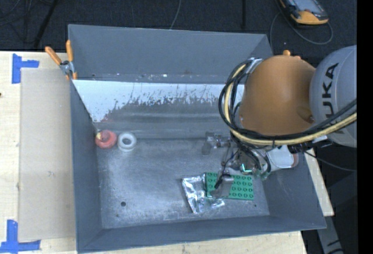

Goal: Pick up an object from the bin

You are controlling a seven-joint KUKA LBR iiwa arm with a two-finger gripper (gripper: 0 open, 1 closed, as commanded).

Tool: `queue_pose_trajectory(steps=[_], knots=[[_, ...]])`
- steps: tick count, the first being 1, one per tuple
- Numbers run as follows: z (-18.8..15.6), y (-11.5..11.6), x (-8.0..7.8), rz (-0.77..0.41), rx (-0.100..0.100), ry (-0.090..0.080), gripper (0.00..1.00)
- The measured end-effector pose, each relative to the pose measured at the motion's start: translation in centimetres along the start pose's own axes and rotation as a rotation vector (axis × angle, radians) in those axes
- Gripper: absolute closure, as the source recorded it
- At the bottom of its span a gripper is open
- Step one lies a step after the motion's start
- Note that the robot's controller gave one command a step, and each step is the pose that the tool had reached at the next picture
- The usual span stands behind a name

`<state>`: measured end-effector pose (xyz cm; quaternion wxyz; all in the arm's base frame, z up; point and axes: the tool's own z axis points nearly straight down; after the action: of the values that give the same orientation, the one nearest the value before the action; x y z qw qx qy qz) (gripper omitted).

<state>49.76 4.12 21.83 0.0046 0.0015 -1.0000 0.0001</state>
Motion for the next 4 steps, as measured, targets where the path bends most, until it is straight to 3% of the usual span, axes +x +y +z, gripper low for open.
queue_pose_trajectory(steps=[1, 4], knots=[[15.31, -8.75, -1.95, -0.001, 0.001, -0.002, 0.0], [15.33, -8.73, -1.99, 0.008, -0.001, -0.002, 0.0]])
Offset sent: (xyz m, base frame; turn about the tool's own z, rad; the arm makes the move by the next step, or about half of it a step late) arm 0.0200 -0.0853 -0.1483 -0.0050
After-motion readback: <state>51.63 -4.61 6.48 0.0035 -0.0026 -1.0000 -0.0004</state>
